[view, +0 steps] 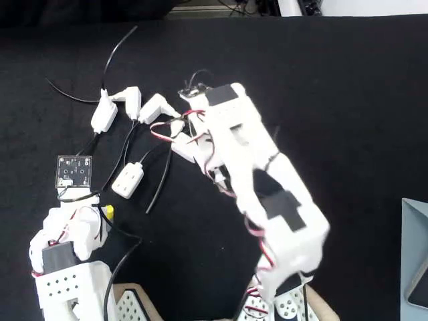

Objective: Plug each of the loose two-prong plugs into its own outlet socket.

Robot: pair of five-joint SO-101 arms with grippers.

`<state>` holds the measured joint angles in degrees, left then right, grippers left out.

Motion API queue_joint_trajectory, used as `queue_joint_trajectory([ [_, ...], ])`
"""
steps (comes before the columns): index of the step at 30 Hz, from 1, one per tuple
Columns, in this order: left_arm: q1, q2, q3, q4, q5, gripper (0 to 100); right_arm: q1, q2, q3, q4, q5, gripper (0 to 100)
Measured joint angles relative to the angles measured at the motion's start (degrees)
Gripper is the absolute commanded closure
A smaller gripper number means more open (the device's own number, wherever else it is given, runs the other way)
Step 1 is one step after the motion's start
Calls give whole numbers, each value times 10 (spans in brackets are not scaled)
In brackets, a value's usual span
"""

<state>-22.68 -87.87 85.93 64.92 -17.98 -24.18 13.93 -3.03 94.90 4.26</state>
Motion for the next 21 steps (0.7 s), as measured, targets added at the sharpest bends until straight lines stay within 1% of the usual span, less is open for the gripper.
queue_joint_trajectory([
  [3, 0, 0, -4, 0, 4, 761, -30, -103, 63, -11, 0, 986],
  [4, 0, 0, -11, 0, 15, 761, -40, -137, 85, -18, 0, 986],
  [9, 0, 0, -71, 0, 100, 761, -71, -308, 184, -66, 0, 986],
  [14, 4, 0, -145, 0, 185, 761, -105, -440, 263, -110, 0, 986],
  [17, 33, 0, -168, -30, 229, 761, -128, -503, 314, -143, 0, 986],
  [21, 100, 0, -171, -66, 277, 761, -163, -574, 375, -191, 0, 986],
])
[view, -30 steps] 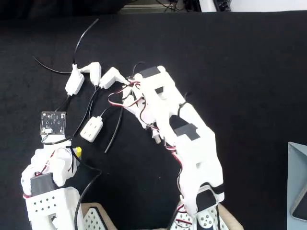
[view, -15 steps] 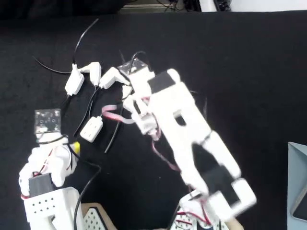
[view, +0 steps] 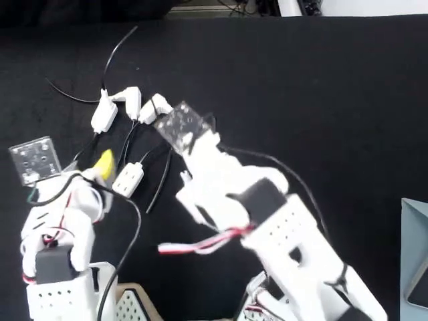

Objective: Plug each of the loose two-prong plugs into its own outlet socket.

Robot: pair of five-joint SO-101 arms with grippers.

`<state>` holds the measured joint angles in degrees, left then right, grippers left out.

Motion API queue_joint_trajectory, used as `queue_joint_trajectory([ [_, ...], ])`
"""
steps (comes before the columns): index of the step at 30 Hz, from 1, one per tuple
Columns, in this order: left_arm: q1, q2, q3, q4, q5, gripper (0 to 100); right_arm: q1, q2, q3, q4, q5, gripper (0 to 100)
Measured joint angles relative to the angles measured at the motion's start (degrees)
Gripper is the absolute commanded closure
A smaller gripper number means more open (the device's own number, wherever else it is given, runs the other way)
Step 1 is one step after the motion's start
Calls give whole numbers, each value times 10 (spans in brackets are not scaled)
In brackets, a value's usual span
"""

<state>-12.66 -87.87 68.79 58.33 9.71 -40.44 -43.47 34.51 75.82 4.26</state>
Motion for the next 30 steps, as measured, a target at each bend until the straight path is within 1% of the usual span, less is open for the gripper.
queue_joint_trajectory([
  [3, 53, 0, -4, -5, 17, 761, -20, -41, 44, -34, 0, 986],
  [6, 105, 0, -4, -7, 18, 762, -25, -70, 84, -62, -1, 986],
  [15, 249, 0, -11, -7, 20, 765, -26, -85, 137, -98, -1, 986],
  [21, 302, -28, -20, -2, 16, 766, -26, -86, 162, -116, -1, 986],
  [26, 351, -110, -20, 36, -27, 766, -26, -86, 177, -131, 0, 986],
  [28, 360, -150, -21, 50, -41, 766, -26, -86, 177, -132, -1, 986],
  [30, 364, -158, -23, 55, -49, 766, -26, -86, 177, -134, -1, 986],
])
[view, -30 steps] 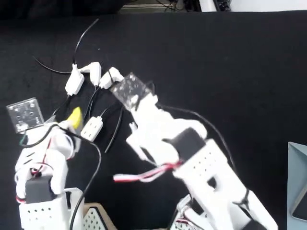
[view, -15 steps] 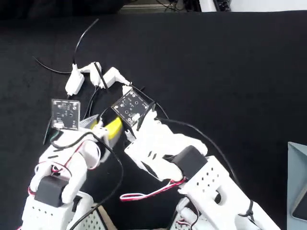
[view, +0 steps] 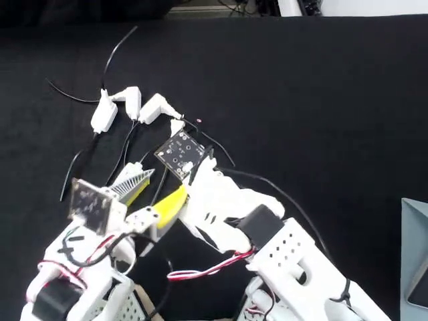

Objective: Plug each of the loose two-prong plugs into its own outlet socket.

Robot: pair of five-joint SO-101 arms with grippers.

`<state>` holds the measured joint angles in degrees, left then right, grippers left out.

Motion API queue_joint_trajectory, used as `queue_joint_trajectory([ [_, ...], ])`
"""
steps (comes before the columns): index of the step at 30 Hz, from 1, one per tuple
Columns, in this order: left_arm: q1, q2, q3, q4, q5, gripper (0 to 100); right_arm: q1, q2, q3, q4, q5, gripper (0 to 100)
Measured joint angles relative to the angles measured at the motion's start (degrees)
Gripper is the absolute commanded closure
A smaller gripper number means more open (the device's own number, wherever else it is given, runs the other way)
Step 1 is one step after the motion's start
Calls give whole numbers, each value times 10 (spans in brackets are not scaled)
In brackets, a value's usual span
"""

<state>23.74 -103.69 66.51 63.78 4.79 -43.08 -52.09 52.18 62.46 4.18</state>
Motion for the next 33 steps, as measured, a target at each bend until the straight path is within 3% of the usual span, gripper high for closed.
queue_joint_trajectory([
  [3, -22, 3, 2, 0, -1, 765, 0, 0, 0, -1, 0, 986],
  [6, -91, 4, 2, 0, -1, 766, 0, 0, 0, -2, 0, 986],
  [13, -319, 4, 2, 0, -1, 766, 0, 24, -49, -4, 0, 986],
  [22, -600, 5, 72, 0, -1, 766, -2, 231, -136, -98, 0, 986],
  [33, -695, 5, 148, 0, -1, 766, -48, 417, -226, -211, 25, 986],
])
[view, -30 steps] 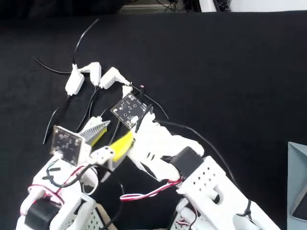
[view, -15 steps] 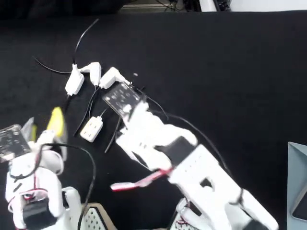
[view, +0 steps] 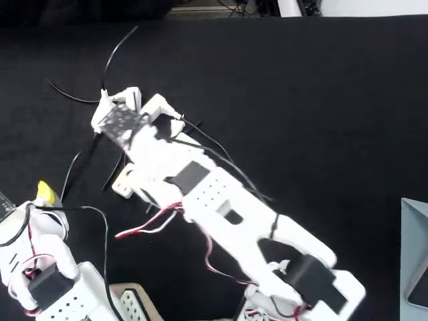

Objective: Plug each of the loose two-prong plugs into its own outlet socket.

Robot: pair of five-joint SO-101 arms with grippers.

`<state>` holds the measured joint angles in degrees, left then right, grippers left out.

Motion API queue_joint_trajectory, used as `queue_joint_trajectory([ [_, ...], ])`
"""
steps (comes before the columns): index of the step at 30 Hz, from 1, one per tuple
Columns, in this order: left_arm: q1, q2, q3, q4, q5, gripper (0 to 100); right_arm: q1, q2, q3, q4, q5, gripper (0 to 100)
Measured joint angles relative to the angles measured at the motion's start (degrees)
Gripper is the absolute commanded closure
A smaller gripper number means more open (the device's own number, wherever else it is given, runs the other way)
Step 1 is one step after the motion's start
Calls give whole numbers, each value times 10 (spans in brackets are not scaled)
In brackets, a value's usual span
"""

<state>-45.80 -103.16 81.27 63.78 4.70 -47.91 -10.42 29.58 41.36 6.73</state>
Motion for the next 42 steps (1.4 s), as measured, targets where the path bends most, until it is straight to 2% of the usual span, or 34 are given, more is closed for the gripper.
queue_joint_trajectory([
  [16, -6, 3, 28, -16, 0, 766, -23, 218, -147, -9, 3, 986],
  [29, -6, 4, 28, -19, 0, 766, -52, 221, -152, -9, 3, 986],
  [42, -6, 4, 28, -19, 0, 766, -47, 221, -152, -9, 3, 987],
])
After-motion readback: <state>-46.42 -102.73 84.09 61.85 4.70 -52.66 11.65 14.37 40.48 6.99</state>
